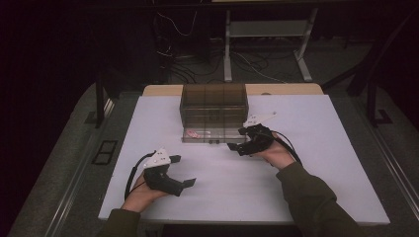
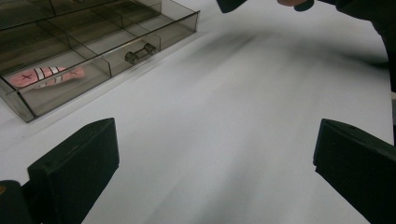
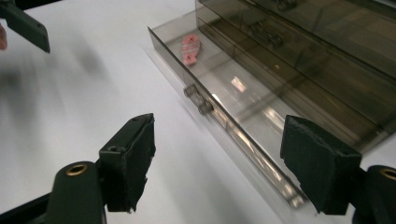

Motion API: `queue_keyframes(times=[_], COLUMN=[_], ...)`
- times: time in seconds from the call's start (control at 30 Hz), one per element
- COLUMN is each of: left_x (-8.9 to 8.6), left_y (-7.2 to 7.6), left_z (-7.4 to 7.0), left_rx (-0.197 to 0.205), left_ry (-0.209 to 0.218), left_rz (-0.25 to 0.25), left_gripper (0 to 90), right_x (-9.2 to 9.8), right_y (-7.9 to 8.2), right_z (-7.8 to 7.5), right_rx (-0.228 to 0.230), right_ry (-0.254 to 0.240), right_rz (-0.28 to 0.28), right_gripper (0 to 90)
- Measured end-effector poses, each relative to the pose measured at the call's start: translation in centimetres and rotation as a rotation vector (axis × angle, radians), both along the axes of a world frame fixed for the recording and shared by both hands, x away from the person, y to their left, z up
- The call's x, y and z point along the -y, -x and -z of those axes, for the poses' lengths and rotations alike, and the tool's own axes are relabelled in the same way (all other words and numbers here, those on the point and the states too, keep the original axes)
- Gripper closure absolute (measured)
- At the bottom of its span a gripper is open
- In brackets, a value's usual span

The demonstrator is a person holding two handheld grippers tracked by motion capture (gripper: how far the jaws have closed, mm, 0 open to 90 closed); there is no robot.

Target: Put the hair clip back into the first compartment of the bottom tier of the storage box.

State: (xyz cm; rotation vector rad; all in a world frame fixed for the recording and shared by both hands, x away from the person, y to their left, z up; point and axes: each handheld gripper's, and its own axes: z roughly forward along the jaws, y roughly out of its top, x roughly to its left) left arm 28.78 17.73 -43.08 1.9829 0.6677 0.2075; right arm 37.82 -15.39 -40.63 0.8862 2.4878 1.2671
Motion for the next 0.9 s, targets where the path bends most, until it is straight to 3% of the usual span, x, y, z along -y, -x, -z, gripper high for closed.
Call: queue_keyframes(times=[0.27, 0.6, 0.9], left_x=[0.0, 0.1, 0.1], left_y=[0.0, 0.1, 0.1], left_z=[0.0, 0.0, 0.0], left_rx=[0.0, -0.001, -0.001], left_ry=[-0.001, -0.003, -0.008], left_rz=[-0.001, -0.001, 0.001], left_gripper=[0.0, 0.0, 0.0], right_x=[2.6, 3.8, 5.6], right_y=[1.4, 2.8, 4.1], right_z=[0.2, 0.5, 1.0], right_rx=[-0.004, 0.009, 0.014], right_ry=[-0.016, -0.005, -0.025], right_rz=[0.032, 0.062, 0.096], right_gripper=[24.4, 20.0, 19.4])
